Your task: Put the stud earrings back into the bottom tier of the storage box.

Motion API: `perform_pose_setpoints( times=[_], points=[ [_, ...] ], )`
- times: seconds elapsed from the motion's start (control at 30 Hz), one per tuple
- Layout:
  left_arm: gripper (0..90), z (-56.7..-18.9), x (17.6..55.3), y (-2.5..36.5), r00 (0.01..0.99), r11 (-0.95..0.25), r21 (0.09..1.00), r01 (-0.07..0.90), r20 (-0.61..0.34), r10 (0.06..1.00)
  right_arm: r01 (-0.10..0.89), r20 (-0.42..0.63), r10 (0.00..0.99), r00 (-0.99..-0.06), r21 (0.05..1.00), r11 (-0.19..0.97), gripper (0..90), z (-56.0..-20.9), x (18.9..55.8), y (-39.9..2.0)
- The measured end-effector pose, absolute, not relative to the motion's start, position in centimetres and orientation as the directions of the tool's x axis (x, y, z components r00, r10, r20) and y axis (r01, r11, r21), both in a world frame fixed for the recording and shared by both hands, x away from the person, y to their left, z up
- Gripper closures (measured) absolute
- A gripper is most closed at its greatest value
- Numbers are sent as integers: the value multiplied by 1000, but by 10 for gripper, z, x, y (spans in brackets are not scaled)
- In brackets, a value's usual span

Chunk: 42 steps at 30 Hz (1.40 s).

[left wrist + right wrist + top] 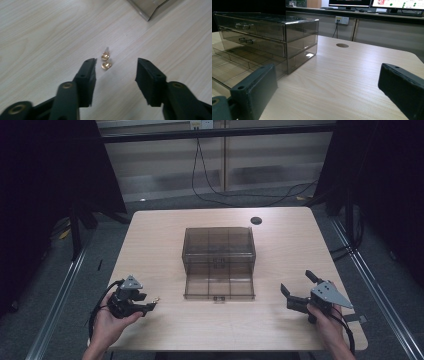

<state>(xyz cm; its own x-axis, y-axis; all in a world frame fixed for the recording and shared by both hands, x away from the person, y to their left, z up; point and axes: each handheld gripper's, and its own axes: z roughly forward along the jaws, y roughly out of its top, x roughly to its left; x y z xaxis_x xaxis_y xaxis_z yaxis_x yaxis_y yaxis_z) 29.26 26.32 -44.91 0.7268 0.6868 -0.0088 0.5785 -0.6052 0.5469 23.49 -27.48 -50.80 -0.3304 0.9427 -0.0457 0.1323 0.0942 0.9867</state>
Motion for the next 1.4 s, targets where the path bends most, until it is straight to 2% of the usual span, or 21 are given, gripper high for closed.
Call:
perform_pose_setpoints(
  times=[0.13,0.4,0.93,1.23,1.4],
  points=[
    [615,-449,299,262,757,-656,505,562,5,653,133,-46,942,-331,987,94,18,-508,235,-275],
    [696,-444,310,251,816,-749,425,508,41,577,134,-47,941,-334,986,97,19,-508,235,-275],
    [703,-443,332,235,902,-867,276,414,2,431,132,-50,939,-341,986,100,19,-508,235,-274],
    [749,-452,342,233,910,-881,240,408,-25,415,132,-54,936,-349,986,106,19,-508,235,-273],
    [737,-457,345,228,911,-883,236,405,-24,412,132,-55,935,-350,985,108,19,-508,235,-274]
  ],
)
